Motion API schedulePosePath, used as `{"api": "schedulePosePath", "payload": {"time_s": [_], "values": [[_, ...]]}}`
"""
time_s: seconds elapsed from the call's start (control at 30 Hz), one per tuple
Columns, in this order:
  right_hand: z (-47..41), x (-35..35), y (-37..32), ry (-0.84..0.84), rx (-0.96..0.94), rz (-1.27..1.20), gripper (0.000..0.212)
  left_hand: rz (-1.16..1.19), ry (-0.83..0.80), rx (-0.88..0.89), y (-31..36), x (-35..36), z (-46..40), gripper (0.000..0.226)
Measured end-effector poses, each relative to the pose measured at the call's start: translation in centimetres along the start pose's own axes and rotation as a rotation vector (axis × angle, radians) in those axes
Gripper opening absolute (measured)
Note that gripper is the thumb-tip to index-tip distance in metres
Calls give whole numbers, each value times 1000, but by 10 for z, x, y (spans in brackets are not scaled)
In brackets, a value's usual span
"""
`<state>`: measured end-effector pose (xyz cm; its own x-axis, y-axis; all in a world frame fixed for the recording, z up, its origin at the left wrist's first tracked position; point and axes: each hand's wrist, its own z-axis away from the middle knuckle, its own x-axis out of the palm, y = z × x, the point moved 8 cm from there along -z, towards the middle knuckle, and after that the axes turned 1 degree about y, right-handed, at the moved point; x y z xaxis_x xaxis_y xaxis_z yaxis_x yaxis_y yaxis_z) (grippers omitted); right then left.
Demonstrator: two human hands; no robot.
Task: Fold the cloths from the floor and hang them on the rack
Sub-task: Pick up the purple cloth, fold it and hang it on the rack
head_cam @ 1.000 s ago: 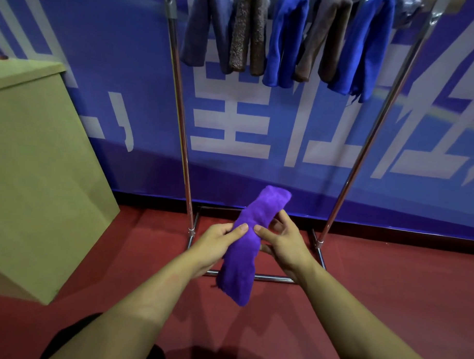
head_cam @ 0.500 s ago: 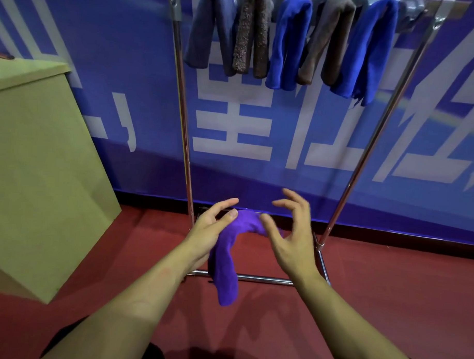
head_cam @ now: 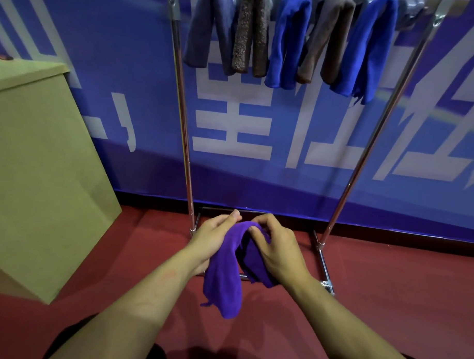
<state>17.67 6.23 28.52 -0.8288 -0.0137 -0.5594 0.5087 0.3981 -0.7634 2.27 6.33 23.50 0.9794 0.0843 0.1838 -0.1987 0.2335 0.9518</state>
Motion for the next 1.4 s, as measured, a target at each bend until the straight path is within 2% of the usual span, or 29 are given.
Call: {"api": "schedulePosePath", "payload": {"time_s": [0.1,0.2,0.27,0.33,0.4,0.47,0.53,0.63,0.7,0.73,0.77,0.83,0.93,1.07,1.17,1.4], "values": [[1,7,2,-3,55,-51,4,-145,209,48,-1,-20,-5,53],[3,11,-1,41,108,-161,6,-213,403,105,2,-29,-3,52],[5,18,-2,16,156,-280,10,-100,436,44,-5,-31,-4,55],[9,28,-3,-46,210,-362,23,43,421,-37,-15,-29,-8,55],[11,33,0,-70,238,-291,32,111,433,-95,-22,-27,-11,49],[12,33,2,-30,243,-211,26,116,450,-116,-26,-25,-15,45],[11,25,7,70,267,-190,19,48,492,-45,-21,-26,-17,47],[6,11,24,220,377,-191,16,-314,600,286,16,-27,-3,32],[5,8,40,291,494,-258,19,-488,523,462,32,-10,5,20],[5,8,48,315,538,-316,21,-536,436,480,32,2,5,16],[6,10,52,331,570,-398,25,-583,341,462,27,13,4,14],[5,17,58,327,616,-603,32,-688,213,424,18,30,5,24],[3,23,53,267,602,-813,23,-647,174,378,14,32,3,36],[1,12,35,217,411,-636,19,-392,203,335,14,24,1,25],[-1,1,23,228,299,-517,19,-375,225,396,26,27,7,22],[-10,-49,-3,299,175,-483,22,-384,247,533,67,50,15,25]]}}
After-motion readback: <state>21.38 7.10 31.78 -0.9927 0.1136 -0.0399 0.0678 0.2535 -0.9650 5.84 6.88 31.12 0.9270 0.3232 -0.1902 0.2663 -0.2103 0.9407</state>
